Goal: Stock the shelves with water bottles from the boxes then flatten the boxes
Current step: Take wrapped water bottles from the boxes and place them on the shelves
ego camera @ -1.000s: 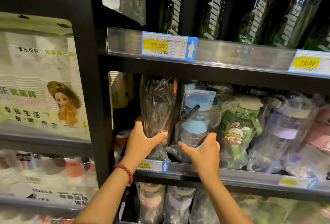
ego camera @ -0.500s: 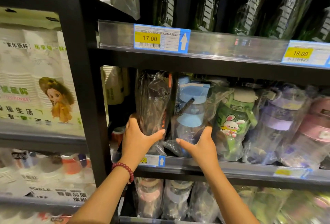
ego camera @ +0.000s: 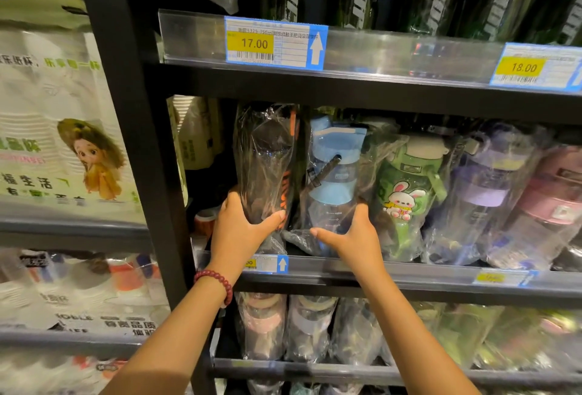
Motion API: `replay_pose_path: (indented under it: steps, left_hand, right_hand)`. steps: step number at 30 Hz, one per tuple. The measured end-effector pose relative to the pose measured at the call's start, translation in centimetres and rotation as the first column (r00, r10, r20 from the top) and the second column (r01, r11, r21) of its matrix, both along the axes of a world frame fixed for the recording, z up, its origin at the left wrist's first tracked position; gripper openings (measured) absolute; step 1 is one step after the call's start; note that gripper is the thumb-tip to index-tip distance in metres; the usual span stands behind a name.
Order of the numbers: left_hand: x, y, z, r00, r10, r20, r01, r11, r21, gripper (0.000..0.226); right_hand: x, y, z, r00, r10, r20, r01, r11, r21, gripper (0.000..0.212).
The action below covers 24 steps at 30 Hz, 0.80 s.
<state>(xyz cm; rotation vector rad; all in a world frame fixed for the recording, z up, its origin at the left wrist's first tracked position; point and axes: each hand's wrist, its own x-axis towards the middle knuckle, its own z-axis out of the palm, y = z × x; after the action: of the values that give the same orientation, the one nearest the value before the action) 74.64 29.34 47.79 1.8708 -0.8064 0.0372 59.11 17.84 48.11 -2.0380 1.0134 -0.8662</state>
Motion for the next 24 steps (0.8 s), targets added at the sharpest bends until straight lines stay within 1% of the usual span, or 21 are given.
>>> replay_pose_path:
  steps: [11,13,15,18,19,22,24]
  left_hand:
    - [-0.2,0.2,0.7,0.999,-0.023,-0.035,0.024,0.999,0.033,0.061]
    - [-0.5,0.3,0.9,0.999,-0.016,-0.030,0.017,0.999,0.047,0.065]
    - [-0.8,0.7,0.9,1.000,0.006,-0.016,-0.004,0.996,0.088,0.076]
    - [-1.5,1.6,1.0,0.999,0.035,0.009,-0.036,0.992,0.124,0.095]
    - [-2.0,2.1,1.0,0.999,0.044,0.028,-0.047,0.990,0.130,0.099]
    - [-4.6,4.1,0.9,0.987,0.084,0.139,-0.108,0.978,0.180,0.102]
    - [-7.2,5.8,0.5,0.958,0.114,0.263,-0.174,0.961,0.216,0.097]
  right_hand:
    - [-0.2,0.4,1.1,0.998,0.061,0.005,-0.061,0.995,0.080,0.064]
    - [-0.6,0.5,1.3,0.998,0.058,0.004,-0.059,0.996,0.066,0.062]
    - [-1.3,0.7,1.4,0.998,0.058,-0.009,-0.057,0.998,0.039,0.063]
    - [-2.4,1.2,1.1,0.996,0.059,-0.063,-0.062,0.997,-0.045,0.088]
    - [-2.9,1.4,0.9,0.995,0.060,-0.082,-0.067,0.993,-0.094,0.092]
    - [-4.8,2.2,0.0,0.986,0.083,-0.141,-0.118,0.959,-0.256,0.088]
    - [-6.3,3.0,-0.9,0.972,0.096,-0.214,-0.177,0.899,-0.401,0.080]
